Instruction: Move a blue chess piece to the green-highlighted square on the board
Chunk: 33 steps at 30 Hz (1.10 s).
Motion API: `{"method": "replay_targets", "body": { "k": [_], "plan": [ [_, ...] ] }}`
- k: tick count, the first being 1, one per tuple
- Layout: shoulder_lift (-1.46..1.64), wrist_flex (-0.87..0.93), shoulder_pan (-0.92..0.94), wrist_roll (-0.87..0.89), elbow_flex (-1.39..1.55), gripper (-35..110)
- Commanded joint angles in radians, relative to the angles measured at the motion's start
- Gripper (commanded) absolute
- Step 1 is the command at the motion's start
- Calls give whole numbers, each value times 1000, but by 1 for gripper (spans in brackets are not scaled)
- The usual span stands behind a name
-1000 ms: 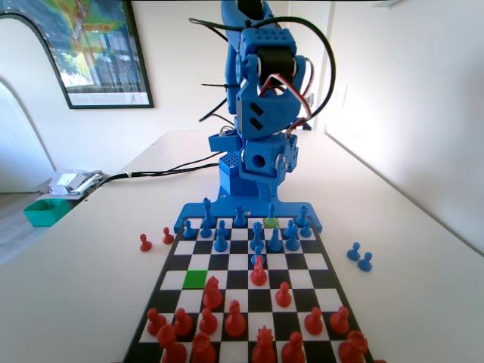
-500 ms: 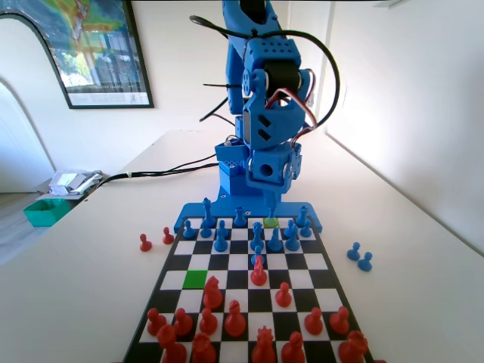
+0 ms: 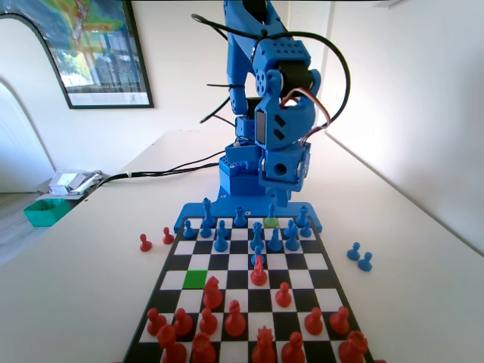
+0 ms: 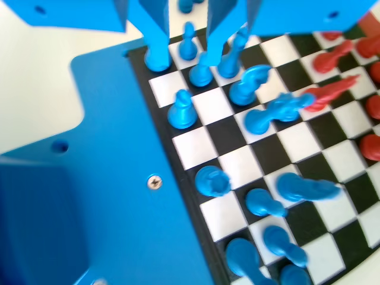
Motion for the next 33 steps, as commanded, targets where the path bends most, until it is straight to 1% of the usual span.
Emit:
{"method": "replay_targets", "body": {
  "k": [1, 11, 33],
  "plan": [
    [17, 0, 5, -71, 15, 11],
    [26, -58, 34, -161, 67, 11],
    [-8, -153, 78, -218, 114, 11]
  ]
}}
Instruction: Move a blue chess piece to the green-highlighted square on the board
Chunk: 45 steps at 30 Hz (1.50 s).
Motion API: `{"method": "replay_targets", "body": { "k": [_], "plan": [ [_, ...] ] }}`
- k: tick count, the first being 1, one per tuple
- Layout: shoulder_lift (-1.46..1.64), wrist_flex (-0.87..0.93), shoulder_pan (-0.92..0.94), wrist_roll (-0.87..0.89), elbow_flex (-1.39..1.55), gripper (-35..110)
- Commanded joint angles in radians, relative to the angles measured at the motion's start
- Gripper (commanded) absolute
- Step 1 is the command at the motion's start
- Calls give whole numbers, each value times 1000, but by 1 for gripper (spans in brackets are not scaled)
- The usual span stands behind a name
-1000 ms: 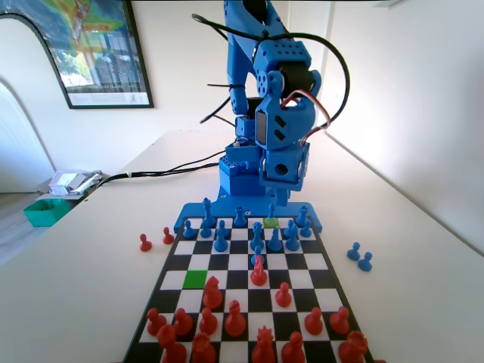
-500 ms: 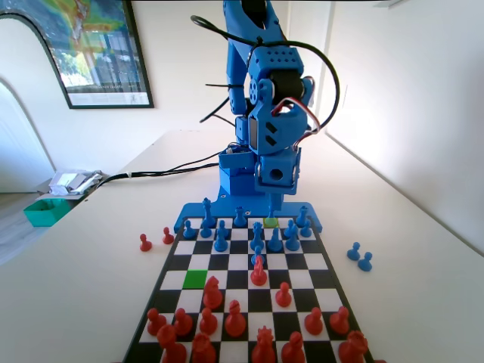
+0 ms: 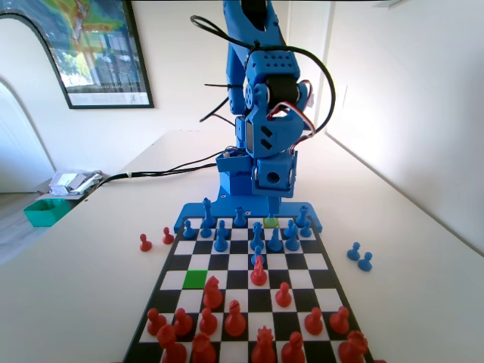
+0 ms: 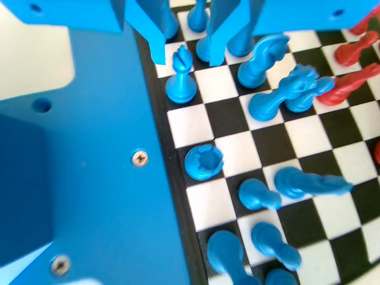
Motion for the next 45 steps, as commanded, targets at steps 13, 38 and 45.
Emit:
{"method": "replay_targets", "body": {
  "k": [13, 38, 45],
  "plan": [
    [-17, -71, -6, -23, 40, 11],
    [-23, -181, 3, -66, 106, 1],
    [-23, -155, 5, -66, 78, 1]
  ]
}}
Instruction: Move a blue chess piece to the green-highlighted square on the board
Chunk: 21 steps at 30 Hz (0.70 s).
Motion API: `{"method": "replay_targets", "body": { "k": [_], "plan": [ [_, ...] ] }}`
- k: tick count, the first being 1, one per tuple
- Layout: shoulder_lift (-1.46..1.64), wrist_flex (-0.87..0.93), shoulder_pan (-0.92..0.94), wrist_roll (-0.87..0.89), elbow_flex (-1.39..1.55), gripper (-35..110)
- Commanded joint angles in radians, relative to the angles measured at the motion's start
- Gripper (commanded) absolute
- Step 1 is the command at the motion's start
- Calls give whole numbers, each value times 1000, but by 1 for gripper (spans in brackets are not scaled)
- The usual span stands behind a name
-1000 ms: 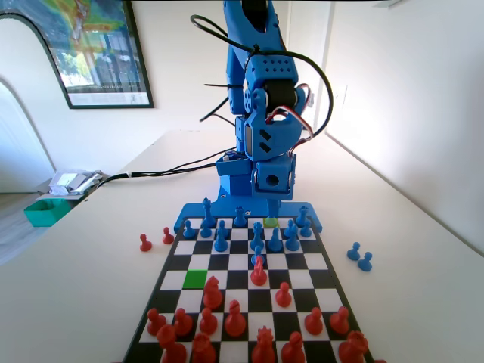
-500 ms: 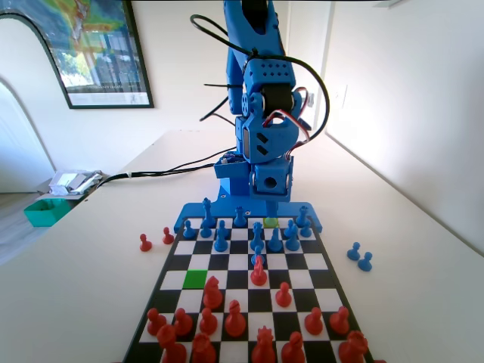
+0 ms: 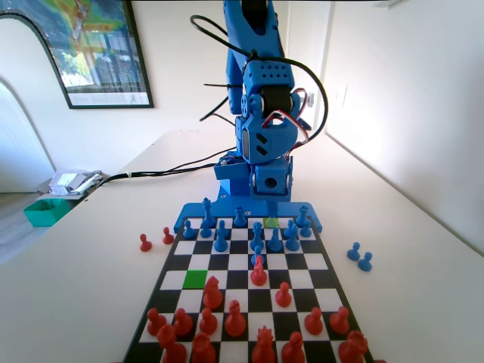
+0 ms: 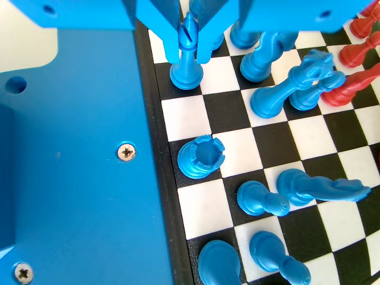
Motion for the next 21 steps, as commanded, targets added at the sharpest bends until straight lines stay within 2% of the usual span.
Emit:
{"method": "replay_targets", "body": {
  "k": [1, 10, 21],
  "plan": [
    [9, 55, -11, -6, -38, 1],
    [11, 443, 11, 58, -345, 1],
    [15, 617, 146, 72, -505, 1]
  ]
}}
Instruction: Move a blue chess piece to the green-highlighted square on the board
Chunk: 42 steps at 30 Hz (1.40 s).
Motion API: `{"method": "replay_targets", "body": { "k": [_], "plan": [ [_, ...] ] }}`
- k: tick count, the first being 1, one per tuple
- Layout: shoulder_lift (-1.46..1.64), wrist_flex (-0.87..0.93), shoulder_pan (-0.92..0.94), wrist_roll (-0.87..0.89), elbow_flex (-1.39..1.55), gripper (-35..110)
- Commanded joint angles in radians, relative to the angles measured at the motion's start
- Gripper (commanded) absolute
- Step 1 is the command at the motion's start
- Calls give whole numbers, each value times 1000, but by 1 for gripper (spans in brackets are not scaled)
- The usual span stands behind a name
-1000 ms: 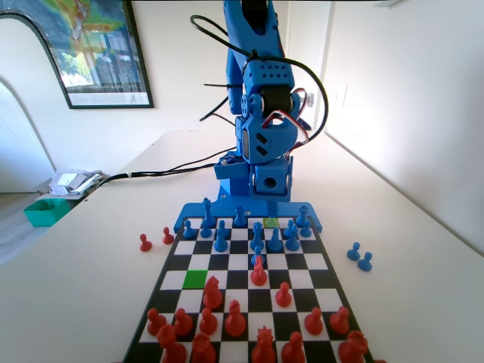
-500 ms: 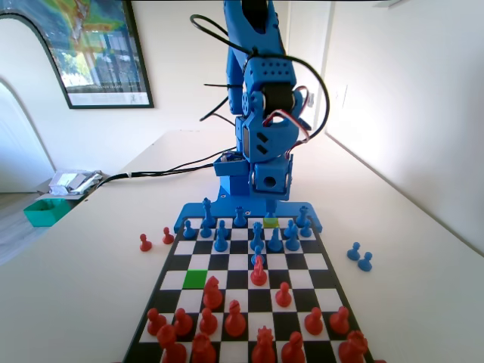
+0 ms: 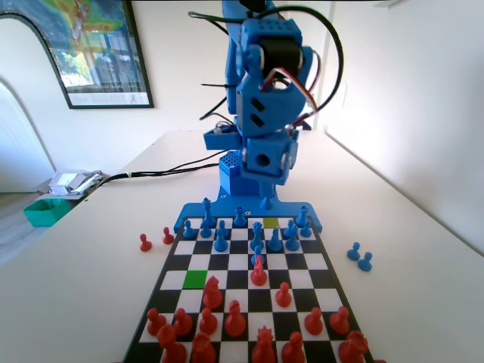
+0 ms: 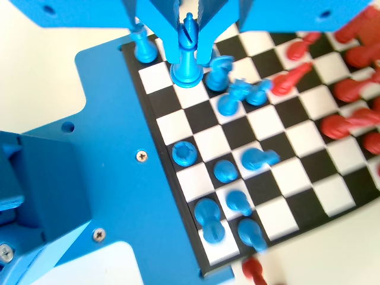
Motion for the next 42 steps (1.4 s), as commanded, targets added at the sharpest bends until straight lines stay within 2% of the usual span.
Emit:
{"method": "replay_targets", "body": {
  "k": [1, 13, 26, 42],
  "plan": [
    [17, 43, 40, -5, -83, 1],
    [-52, 101, 221, 75, -232, 1],
    [-302, 118, 327, 207, -456, 1],
    [-554, -37, 428, 218, -592, 1]
  ]
}}
